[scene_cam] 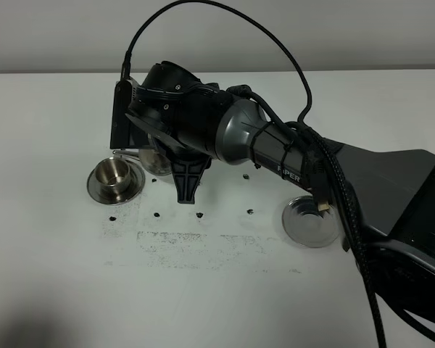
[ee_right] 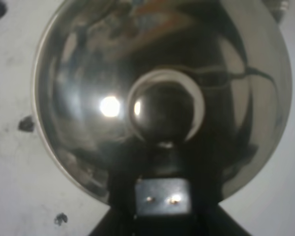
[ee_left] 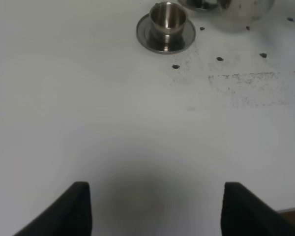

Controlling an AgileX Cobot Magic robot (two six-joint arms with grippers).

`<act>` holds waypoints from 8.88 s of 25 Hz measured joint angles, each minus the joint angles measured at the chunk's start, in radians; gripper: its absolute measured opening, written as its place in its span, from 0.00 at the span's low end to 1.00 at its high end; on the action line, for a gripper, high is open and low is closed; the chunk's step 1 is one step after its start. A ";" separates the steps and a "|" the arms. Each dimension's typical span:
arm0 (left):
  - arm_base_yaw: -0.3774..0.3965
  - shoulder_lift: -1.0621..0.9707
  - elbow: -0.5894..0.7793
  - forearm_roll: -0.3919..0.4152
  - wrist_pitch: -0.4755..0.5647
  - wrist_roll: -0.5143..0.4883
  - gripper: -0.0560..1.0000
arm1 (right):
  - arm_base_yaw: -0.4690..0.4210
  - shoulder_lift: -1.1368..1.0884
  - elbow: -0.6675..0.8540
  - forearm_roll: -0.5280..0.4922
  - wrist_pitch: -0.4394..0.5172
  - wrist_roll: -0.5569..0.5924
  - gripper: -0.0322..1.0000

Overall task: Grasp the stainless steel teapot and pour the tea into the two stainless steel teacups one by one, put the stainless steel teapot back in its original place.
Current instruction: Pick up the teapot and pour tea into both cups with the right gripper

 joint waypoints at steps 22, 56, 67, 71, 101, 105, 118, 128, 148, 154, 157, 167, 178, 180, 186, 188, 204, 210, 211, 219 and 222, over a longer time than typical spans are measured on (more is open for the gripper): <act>0.000 0.000 0.000 0.000 0.000 0.000 0.57 | 0.056 0.061 -0.040 -0.109 0.055 0.078 0.21; 0.000 0.000 0.000 0.000 0.000 0.000 0.57 | 0.100 0.064 -0.040 -0.289 0.045 0.001 0.21; 0.000 0.000 0.000 0.000 0.000 0.000 0.57 | 0.115 0.080 -0.040 -0.337 0.047 0.000 0.21; 0.000 0.000 0.000 0.000 0.000 0.000 0.57 | 0.115 0.080 -0.040 -0.363 0.048 0.000 0.21; 0.000 0.000 0.000 0.000 0.000 0.000 0.57 | 0.122 0.088 -0.039 -0.433 0.055 -0.001 0.21; 0.000 0.000 0.000 0.000 0.000 0.000 0.57 | 0.122 0.099 -0.039 -0.432 0.055 0.003 0.21; 0.000 0.000 0.000 0.000 0.000 0.000 0.57 | 0.133 0.102 -0.028 -0.451 0.055 0.009 0.21; 0.000 0.000 0.000 0.000 0.000 0.000 0.57 | 0.145 0.102 -0.018 -0.489 0.053 0.009 0.21; 0.000 0.000 0.000 0.000 0.000 0.000 0.57 | 0.150 0.104 -0.006 -0.528 0.052 0.009 0.21; 0.000 0.000 0.000 0.000 0.000 0.000 0.57 | 0.150 0.104 -0.006 -0.532 0.052 0.009 0.21; 0.000 0.000 0.000 0.000 0.000 0.000 0.57 | 0.150 0.104 -0.006 -0.532 0.052 0.009 0.21; 0.000 0.000 0.000 0.000 0.000 0.000 0.57 | 0.151 0.104 -0.006 -0.535 0.052 0.009 0.21; 0.000 0.000 0.000 0.000 0.000 0.000 0.57 | 0.151 0.104 -0.006 -0.501 0.052 0.032 0.21; 0.000 0.000 0.000 0.000 0.000 0.000 0.57 | 0.148 0.104 -0.006 -0.481 0.052 0.045 0.21; 0.000 0.000 0.000 0.000 0.000 0.000 0.57 | 0.121 0.101 -0.011 -0.403 0.052 0.054 0.21; 0.000 0.000 0.000 0.000 0.000 0.000 0.57 | 0.114 0.089 -0.011 -0.374 0.053 0.054 0.21; 0.000 0.000 0.000 0.000 0.000 0.000 0.57 | 0.075 -0.212 0.248 0.079 -0.009 0.213 0.21; 0.000 0.000 0.000 0.000 0.000 0.000 0.57 | 0.072 -0.237 0.362 0.262 -0.149 0.272 0.21; 0.000 0.000 0.000 0.000 0.000 0.000 0.57 | 0.072 -0.234 0.368 0.269 -0.165 0.273 0.21; 0.000 0.000 0.000 0.000 0.000 0.000 0.57 | 0.060 -0.181 0.372 0.307 -0.224 0.269 0.21; 0.000 0.000 0.000 0.000 0.000 0.000 0.57 | 0.048 -0.167 0.372 0.340 -0.227 0.248 0.21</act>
